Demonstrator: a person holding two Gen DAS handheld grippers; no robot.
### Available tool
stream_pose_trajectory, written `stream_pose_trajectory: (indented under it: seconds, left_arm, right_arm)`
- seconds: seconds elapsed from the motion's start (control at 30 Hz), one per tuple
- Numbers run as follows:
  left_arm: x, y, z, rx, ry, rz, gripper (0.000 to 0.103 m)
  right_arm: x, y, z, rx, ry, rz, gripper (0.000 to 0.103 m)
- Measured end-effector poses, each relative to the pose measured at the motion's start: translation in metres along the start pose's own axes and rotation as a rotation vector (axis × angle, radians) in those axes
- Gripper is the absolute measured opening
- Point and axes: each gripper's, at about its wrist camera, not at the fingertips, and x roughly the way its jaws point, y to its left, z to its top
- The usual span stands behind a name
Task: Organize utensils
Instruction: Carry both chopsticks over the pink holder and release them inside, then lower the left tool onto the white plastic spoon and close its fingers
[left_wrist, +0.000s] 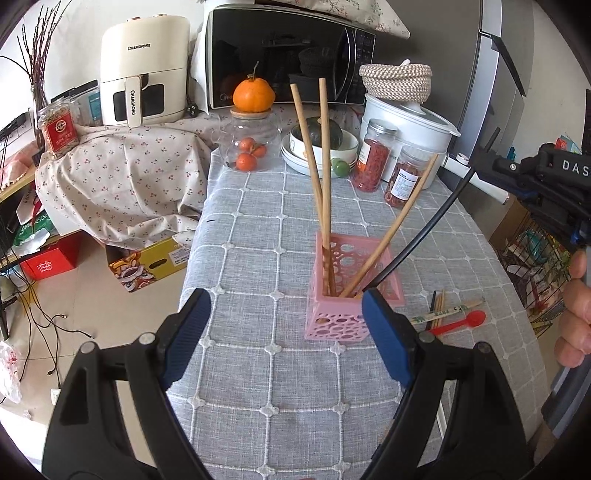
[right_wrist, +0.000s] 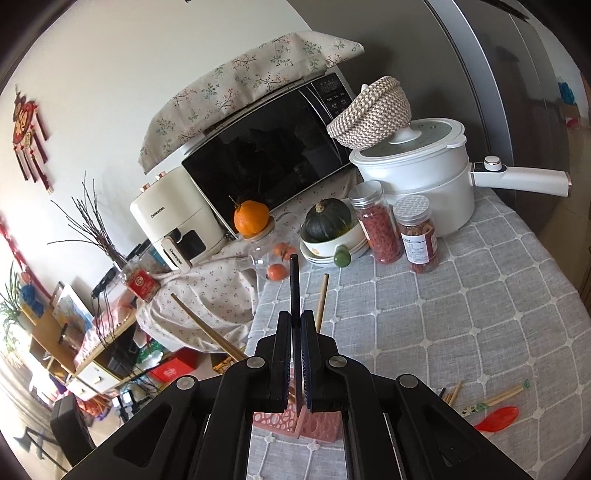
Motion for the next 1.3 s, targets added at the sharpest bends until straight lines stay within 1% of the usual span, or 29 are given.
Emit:
stream_pose_trajectory:
  seconds: [0.03,0.07,0.1,0.17,0.2,0.23,0.3,0.37,0.47,0.53,0.67,0.8,0.87,0.93,1.03,1.1,1.17,1.2,1.3]
  left_arm:
    - [0.000,0.000,0.000,0.001,0.002,0.000,0.084]
    - [0.000,0.000,-0.001,0.002,0.004,-0.001,0.084]
    - [0.000,-0.001,-0.001,0.002,0.006,-0.005,0.084]
    - [0.001,-0.002,-0.001,0.005,0.014,-0.015,0.084]
    - [0.002,-0.003,-0.001,0.005,0.020,-0.019,0.084]
    - [0.003,-0.004,-0.001,0.006,0.027,-0.023,0.084]
    - [0.005,-0.007,-0.002,0.013,0.040,-0.033,0.084]
    - [0.005,-0.010,-0.003,0.025,0.049,-0.040,0.084]
    - [0.007,-0.018,-0.006,0.048,0.081,-0.058,0.085]
    - [0.009,-0.023,-0.010,0.061,0.112,-0.077,0.085]
    - [0.023,-0.036,-0.020,0.091,0.210,-0.114,0.085]
    - [0.030,-0.052,-0.028,0.114,0.277,-0.151,0.084]
    - [0.032,-0.061,-0.030,0.128,0.296,-0.162,0.085]
    - [0.036,-0.069,-0.031,0.137,0.317,-0.175,0.084]
    - [0.042,-0.084,-0.034,0.139,0.355,-0.200,0.078]
    - [0.047,-0.095,-0.035,0.135,0.383,-0.223,0.070]
    - [0.053,-0.106,-0.036,0.133,0.414,-0.233,0.065]
    - [0.057,-0.112,-0.037,0.133,0.429,-0.234,0.062]
    - [0.068,-0.128,-0.041,0.142,0.462,-0.217,0.059]
  right_arm:
    - [0.001,-0.001,0.000,0.005,0.003,0.016,0.009]
    - [0.001,-0.002,0.000,0.011,0.007,0.026,0.009]
    - [0.000,-0.003,0.000,0.020,0.011,0.031,0.013]
    - [-0.004,-0.006,0.001,0.038,0.013,0.047,0.033]
    - [-0.009,-0.006,0.002,0.043,0.008,0.057,0.039]
    - [-0.014,-0.006,0.003,0.044,-0.004,0.066,0.050]
    - [-0.026,-0.004,0.006,0.030,-0.023,0.079,0.058]
    - [-0.036,-0.003,0.008,0.009,-0.026,0.089,0.062]
    - [-0.048,-0.005,0.008,-0.033,-0.011,0.076,0.068]
    - [-0.053,-0.008,0.005,-0.073,0.012,0.047,0.071]
    - [-0.055,-0.022,-0.005,-0.138,0.088,-0.047,0.074]
    - [-0.047,-0.049,-0.020,-0.146,0.215,-0.170,0.075]
    - [-0.043,-0.065,-0.027,-0.134,0.283,-0.231,0.075]
    - [-0.039,-0.081,-0.033,-0.115,0.343,-0.264,0.075]
    - [-0.039,-0.101,-0.039,-0.096,0.393,-0.302,0.075]
    - [-0.041,-0.111,-0.040,-0.087,0.405,-0.320,0.075]
    - [-0.044,-0.121,-0.039,-0.076,0.413,-0.330,0.075]
    - [-0.045,-0.123,-0.038,-0.072,0.415,-0.333,0.075]
    - [-0.046,-0.132,-0.037,-0.069,0.422,-0.347,0.075]
